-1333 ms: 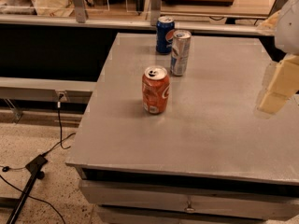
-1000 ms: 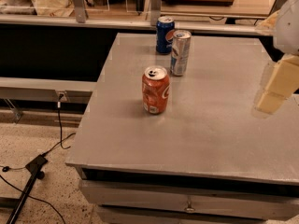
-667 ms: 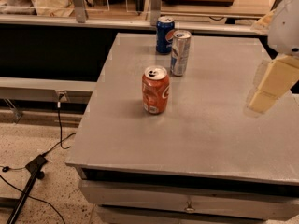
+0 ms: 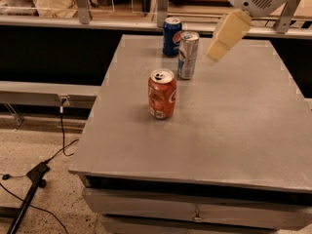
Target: Pick redbull can
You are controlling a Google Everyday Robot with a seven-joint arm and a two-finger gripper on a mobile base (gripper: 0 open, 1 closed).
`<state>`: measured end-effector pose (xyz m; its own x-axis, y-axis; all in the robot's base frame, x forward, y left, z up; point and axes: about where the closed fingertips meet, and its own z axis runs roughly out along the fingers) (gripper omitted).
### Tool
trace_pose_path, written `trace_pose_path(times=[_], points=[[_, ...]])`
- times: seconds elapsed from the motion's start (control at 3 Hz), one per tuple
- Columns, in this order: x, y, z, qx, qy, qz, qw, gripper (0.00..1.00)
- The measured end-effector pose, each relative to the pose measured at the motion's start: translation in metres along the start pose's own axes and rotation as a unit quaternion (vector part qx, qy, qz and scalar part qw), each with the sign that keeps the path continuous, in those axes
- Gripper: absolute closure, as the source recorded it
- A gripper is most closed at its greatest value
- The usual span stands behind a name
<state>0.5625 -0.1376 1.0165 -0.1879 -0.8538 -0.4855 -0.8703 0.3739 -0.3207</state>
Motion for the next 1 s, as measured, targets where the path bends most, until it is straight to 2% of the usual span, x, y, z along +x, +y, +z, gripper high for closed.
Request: trace_pose_path(times=[0.33,0.67,1.0], points=[[-0.032,-0.051,0.018,0.004,-0.023,-0.005,0.9997,0.00],[-0.037,-0.056,0.012,0.012,-0.031,-0.006,0.9994,0.00],[-0.022,-0.060,0.037,-0.018,-0.093,0.058,0.9938,0.00]])
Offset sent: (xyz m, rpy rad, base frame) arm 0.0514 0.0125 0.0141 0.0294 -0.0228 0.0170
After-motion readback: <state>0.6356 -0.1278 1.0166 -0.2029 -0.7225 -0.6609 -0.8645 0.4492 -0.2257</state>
